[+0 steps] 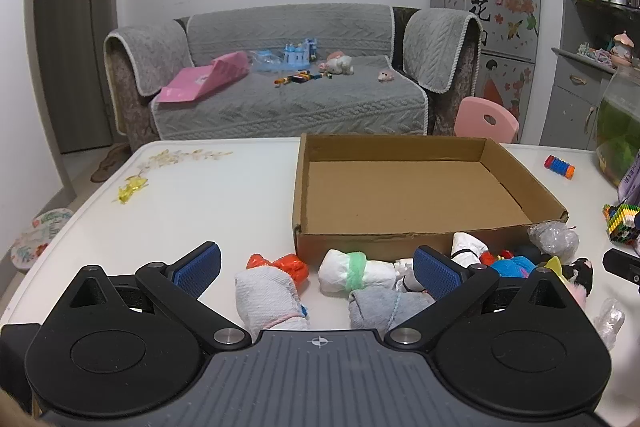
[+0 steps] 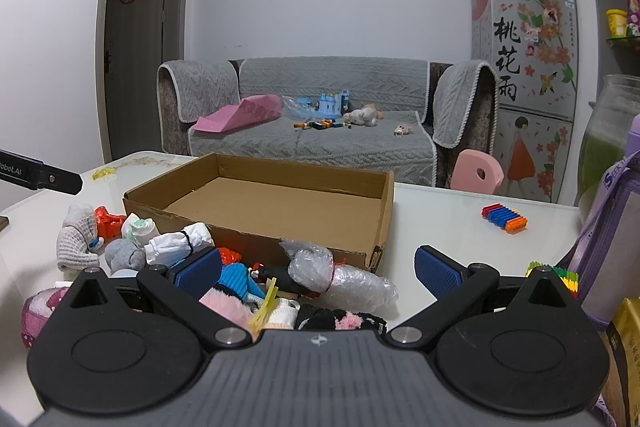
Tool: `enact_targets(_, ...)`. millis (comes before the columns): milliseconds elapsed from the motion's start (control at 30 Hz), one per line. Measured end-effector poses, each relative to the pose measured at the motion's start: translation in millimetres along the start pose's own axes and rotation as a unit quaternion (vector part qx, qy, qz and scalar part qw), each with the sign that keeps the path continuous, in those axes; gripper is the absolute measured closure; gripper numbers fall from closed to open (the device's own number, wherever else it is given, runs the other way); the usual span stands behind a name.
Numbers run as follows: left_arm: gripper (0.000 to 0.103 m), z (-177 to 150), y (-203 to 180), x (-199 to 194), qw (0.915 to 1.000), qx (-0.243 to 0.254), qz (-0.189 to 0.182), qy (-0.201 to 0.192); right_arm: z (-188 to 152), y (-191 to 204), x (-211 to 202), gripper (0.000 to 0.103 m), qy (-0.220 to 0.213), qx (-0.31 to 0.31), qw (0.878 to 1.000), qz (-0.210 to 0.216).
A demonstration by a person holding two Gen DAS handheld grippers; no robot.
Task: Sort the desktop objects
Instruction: 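Close the left tool on the grey rolled sock while the right tool grasps the bubble-wrap bundle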
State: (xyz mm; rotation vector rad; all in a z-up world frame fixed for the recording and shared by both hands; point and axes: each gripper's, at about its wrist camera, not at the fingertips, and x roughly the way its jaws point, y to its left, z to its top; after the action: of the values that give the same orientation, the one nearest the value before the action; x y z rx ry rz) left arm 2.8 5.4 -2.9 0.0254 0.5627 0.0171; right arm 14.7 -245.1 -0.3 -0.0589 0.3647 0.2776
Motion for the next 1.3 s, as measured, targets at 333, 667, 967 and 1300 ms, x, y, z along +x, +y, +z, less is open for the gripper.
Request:
enact_targets(333, 0.000, -2.7, 27.3, 9.2, 0.9993, -0.024, 0.017, 0.024, -2.8, -2.4, -2.1, 0.000, 0.005, 0.000, 1.000, -0.007)
enact_targets(667, 0.000, -13.0, 35.0, 45.4, 0.9948, -0.016, 0.041, 0.092, -10.1, -4.8, -3.4, 0.000, 0.023, -0.021, 1.000, 0.003)
enact_targets(967, 0.000, -26.4, 22.9, 72.4, 0.9900, 0.036, 0.059, 0.123, -33.4, 0.1, -1.3, 0.000, 0.076, -0.063, 0.995, 0.026)
enact_targets(1300, 0.000, -36.8, 36.9, 82.2, 0.9879, 0.028, 0.053, 0.143, -46.9, 7.4, -4.3, 0.013, 0.116, -0.086, 0.988, 0.051)
